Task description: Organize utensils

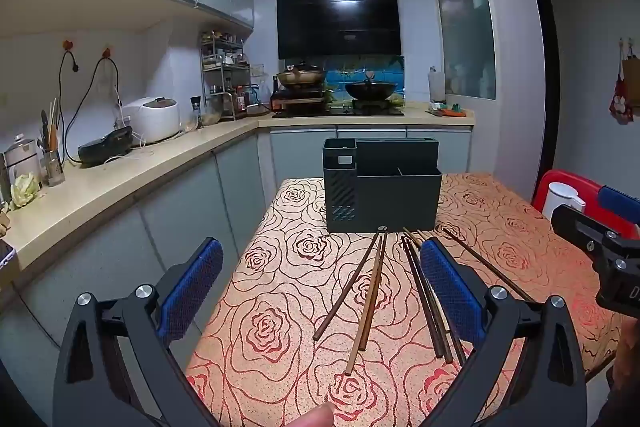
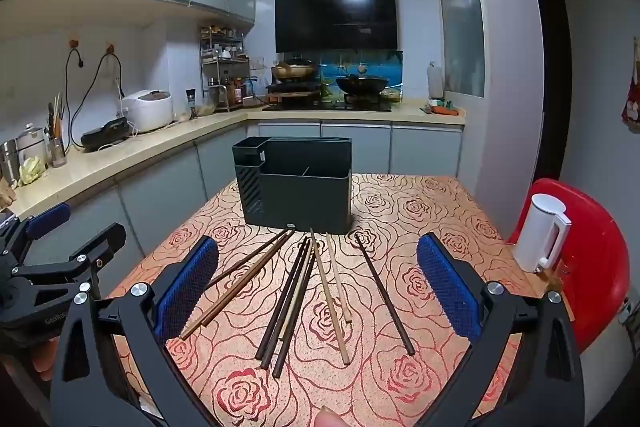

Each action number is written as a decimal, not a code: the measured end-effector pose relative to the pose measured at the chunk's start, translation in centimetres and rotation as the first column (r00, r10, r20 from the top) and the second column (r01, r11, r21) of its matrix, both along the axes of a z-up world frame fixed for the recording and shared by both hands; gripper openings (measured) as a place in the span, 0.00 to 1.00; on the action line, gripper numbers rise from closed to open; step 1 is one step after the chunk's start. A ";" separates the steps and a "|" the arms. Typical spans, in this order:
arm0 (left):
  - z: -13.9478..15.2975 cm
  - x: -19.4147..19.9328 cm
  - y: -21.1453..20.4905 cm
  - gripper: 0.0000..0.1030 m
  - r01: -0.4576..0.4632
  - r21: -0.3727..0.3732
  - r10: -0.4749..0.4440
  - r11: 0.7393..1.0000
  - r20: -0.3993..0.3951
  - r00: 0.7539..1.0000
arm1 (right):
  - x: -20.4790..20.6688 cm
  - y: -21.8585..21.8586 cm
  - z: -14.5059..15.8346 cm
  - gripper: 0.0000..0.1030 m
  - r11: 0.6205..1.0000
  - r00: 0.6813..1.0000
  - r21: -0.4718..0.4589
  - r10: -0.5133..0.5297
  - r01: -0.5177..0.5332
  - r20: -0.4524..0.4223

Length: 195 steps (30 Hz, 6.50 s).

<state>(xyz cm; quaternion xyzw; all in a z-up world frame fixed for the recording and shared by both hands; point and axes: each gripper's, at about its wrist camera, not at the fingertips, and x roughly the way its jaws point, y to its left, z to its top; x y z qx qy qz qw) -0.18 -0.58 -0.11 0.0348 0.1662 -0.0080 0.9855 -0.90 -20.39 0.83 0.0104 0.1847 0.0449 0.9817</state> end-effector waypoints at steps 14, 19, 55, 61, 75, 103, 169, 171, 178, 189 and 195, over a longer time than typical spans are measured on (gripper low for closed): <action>-0.3 0.1 -0.2 0.93 0.001 -0.002 -0.001 1.000 -0.002 1.000 | -0.2 -0.5 -0.1 0.94 1.000 1.000 0.005 0.000 0.000 0.007; -0.3 0.1 -0.2 0.93 0.001 -0.003 -0.002 1.000 -0.002 1.000 | -0.3 -0.4 0.0 0.94 1.000 1.000 0.004 0.001 -0.001 0.010; -0.6 0.0 -0.4 0.93 0.007 -0.005 -0.007 1.000 -0.010 1.000 | -0.5 -0.4 0.0 0.94 1.000 1.000 0.004 0.001 -0.001 0.012; -0.9 0.0 -0.7 0.93 0.011 -0.006 -0.011 1.000 -0.009 1.000 | -0.6 -0.4 0.0 0.94 1.000 1.000 0.004 0.001 -0.001 0.013; -1.2 0.3 -0.5 0.93 0.019 -0.009 -0.019 1.000 -0.027 0.999 | -0.6 -0.4 0.0 0.94 1.000 1.000 -0.002 0.003 -0.003 0.010; -5.8 6.5 5.2 0.93 0.034 -0.057 -0.046 0.998 -0.236 0.971 | 2.3 -5.0 -3.6 0.94 0.995 0.995 -0.066 -0.076 0.072 -0.061; -10.4 10.7 4.4 0.06 0.270 -0.084 -0.281 0.959 -0.361 0.889 | 6.8 -8.5 -10.9 0.08 0.996 0.954 -0.032 0.068 -0.081 -0.292; -9.2 10.2 4.4 0.06 0.273 -0.079 -0.284 0.959 -0.333 0.899 | 6.5 -8.7 -9.5 0.08 0.997 0.964 -0.020 0.072 -0.080 -0.256; -4.8 10.0 4.3 0.06 0.272 -0.052 -0.277 0.961 -0.242 0.930 | 6.0 -9.3 -4.1 0.08 0.996 0.987 0.007 0.094 -0.094 -0.129; 1.2 13.3 4.2 0.06 0.273 -0.055 -0.278 0.960 -0.147 0.949 | 10.3 -8.6 1.6 0.08 0.989 0.990 0.048 0.140 -0.138 -0.028; 3.0 15.4 4.0 0.06 0.284 -0.063 -0.290 0.957 -0.149 0.945 | 13.6 -7.9 3.2 0.08 0.985 0.987 0.079 0.158 -0.155 -0.031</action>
